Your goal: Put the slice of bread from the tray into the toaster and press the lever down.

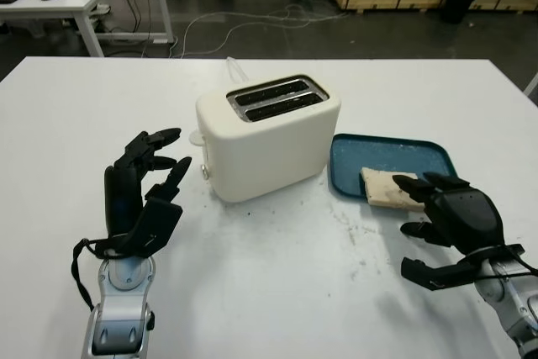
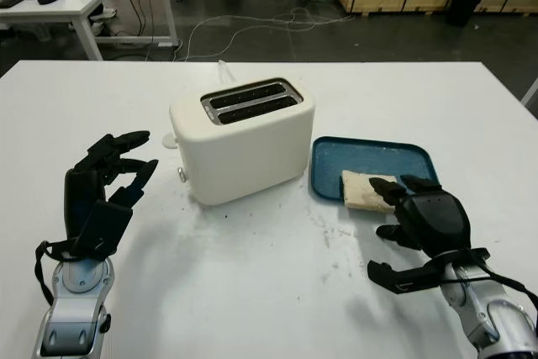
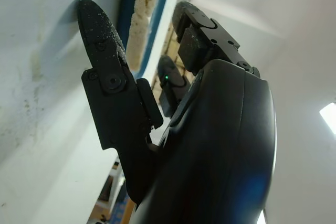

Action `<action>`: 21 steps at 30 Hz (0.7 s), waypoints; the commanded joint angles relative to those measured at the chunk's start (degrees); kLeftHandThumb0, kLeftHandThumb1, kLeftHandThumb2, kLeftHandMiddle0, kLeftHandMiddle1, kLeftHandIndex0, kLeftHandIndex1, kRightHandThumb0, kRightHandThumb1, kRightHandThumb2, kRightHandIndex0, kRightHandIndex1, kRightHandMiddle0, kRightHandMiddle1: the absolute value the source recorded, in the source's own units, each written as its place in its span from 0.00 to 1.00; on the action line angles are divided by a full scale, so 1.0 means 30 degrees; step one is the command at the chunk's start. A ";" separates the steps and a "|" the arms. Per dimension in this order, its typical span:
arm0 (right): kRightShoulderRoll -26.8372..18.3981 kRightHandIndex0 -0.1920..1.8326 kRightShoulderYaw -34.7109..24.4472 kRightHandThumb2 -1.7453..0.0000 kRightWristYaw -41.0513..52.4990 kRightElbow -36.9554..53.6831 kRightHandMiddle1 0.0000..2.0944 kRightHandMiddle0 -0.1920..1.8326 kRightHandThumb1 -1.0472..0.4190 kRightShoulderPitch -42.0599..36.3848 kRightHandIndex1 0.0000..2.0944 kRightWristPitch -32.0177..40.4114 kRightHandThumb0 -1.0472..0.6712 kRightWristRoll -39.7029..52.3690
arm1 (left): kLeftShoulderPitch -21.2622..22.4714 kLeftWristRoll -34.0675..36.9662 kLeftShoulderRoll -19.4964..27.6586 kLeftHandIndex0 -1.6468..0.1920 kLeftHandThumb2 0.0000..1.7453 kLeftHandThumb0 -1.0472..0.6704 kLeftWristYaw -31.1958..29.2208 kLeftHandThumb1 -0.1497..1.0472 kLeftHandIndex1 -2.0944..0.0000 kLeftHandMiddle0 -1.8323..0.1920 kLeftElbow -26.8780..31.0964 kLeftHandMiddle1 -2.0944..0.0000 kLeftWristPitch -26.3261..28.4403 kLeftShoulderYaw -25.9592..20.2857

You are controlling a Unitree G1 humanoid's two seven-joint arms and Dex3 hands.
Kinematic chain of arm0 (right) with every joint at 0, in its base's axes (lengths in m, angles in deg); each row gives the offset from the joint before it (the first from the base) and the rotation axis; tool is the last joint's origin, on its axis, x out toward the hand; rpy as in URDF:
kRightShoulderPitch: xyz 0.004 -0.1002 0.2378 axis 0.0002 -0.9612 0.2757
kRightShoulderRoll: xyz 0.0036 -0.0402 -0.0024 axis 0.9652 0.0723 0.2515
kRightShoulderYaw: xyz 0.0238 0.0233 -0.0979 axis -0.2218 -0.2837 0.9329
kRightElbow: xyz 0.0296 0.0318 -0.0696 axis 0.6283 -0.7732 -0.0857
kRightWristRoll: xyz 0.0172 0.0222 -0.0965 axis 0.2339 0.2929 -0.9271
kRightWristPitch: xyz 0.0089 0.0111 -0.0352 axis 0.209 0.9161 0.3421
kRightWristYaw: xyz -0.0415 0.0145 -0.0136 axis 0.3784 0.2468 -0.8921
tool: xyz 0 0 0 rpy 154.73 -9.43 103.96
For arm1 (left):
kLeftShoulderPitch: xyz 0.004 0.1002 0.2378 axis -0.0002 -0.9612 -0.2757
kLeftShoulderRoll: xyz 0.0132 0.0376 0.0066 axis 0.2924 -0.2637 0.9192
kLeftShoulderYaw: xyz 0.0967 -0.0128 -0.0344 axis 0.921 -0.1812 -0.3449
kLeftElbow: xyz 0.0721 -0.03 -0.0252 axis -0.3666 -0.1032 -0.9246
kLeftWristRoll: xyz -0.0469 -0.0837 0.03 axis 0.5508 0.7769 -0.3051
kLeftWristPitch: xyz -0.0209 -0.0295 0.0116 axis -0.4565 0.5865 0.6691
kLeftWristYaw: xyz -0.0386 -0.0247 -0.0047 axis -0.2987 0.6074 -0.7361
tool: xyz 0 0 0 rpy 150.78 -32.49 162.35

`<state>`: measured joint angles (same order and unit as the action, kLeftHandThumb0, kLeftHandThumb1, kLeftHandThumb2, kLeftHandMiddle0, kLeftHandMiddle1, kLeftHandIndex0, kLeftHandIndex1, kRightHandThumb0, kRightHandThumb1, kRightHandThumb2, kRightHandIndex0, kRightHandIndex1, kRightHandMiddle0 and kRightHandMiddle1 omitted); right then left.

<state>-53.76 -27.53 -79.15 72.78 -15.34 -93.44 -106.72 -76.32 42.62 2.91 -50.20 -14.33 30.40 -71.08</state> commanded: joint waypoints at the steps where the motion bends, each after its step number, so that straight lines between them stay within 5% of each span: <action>1: -0.0301 0.35 0.0661 1.00 -0.0712 -0.0748 0.00 0.33 0.19 0.0296 0.01 0.0438 0.23 -0.0580 | 0.0191 -0.0076 0.0096 0.55 0.11 0.34 -0.0017 0.89 0.77 0.65 0.0042 0.45 -0.0025 0.0036; 11: -0.0999 0.35 0.2910 0.99 -0.4054 -0.2257 0.00 0.34 0.16 0.1171 0.01 0.1168 0.29 -0.2114 | 0.0092 0.0026 0.0093 0.55 0.11 0.35 -0.0341 0.89 0.77 0.66 0.0236 0.45 0.0162 0.0072; 21: -0.1188 0.36 0.4262 1.00 -0.3888 -0.2426 0.00 0.35 0.16 0.1791 0.01 0.1735 0.28 -0.1960 | 0.0096 0.0087 0.0057 0.55 0.11 0.35 -0.0415 0.89 0.78 0.66 0.0256 0.46 0.0113 0.0054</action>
<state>-57.14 -16.05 -92.12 66.26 -10.05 -88.72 -111.96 -76.34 42.83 2.91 -51.22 -14.30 30.43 -71.04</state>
